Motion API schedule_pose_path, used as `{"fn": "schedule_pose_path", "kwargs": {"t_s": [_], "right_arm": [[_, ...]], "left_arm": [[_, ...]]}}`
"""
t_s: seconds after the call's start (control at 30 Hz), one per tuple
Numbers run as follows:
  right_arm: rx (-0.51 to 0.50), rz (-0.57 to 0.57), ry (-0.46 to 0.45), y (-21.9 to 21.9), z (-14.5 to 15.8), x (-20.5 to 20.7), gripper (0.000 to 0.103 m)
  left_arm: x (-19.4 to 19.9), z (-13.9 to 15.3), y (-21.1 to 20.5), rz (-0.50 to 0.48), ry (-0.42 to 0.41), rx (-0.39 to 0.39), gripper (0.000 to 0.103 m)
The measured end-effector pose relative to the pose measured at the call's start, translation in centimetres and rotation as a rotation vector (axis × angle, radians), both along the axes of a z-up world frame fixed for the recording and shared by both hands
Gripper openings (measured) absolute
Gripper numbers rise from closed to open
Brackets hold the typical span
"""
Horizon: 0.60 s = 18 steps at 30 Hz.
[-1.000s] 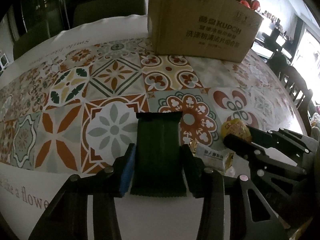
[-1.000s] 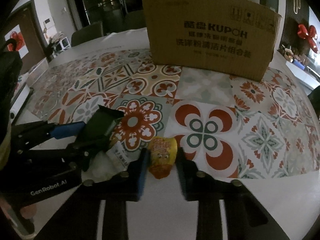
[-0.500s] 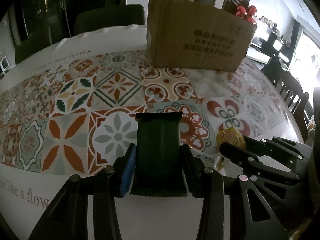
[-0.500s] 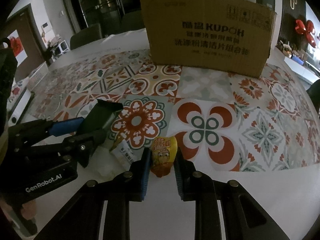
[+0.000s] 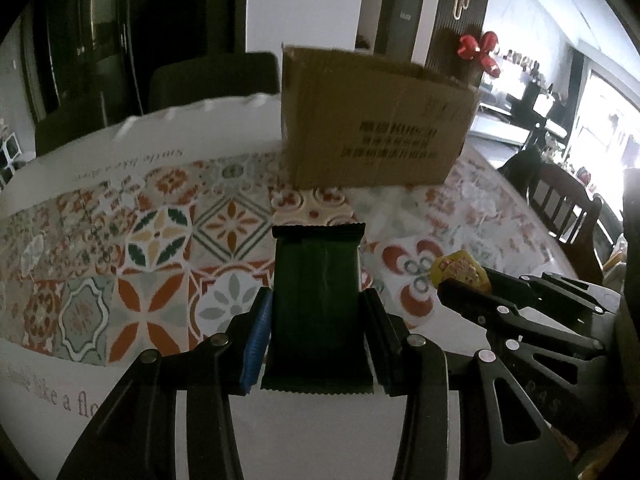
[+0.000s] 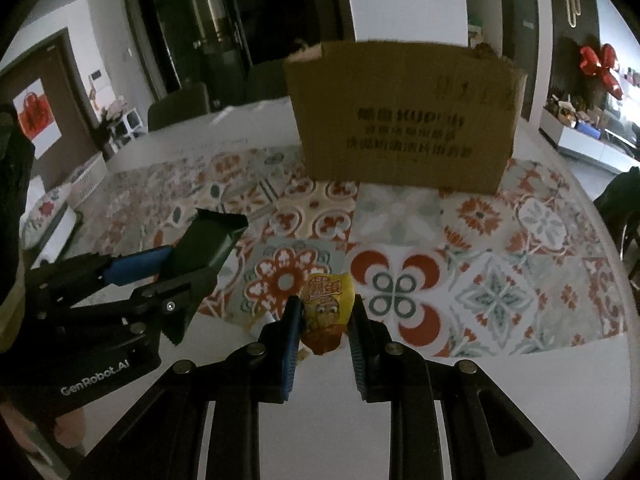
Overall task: Organize snacks
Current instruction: 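Carry the dark green bar and yellow candy over the cardboard box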
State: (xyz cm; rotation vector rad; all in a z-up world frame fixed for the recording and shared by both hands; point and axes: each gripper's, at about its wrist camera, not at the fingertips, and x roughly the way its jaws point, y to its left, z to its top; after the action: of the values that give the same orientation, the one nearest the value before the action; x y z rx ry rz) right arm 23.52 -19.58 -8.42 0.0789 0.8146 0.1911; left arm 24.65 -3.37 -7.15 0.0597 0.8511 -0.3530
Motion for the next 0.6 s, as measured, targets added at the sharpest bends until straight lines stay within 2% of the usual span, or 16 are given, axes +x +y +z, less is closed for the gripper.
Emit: {"fn": "schedule_pose_path", "kwargs": {"t_s": [0.6], "right_arm": [[0.024,-0.042,-0.152,-1.9,6.0,0.0,0.024]], "left_arm": [[0.6,6.2,-1.4,-0.036,-0.148,-0.047,0.044]]}}
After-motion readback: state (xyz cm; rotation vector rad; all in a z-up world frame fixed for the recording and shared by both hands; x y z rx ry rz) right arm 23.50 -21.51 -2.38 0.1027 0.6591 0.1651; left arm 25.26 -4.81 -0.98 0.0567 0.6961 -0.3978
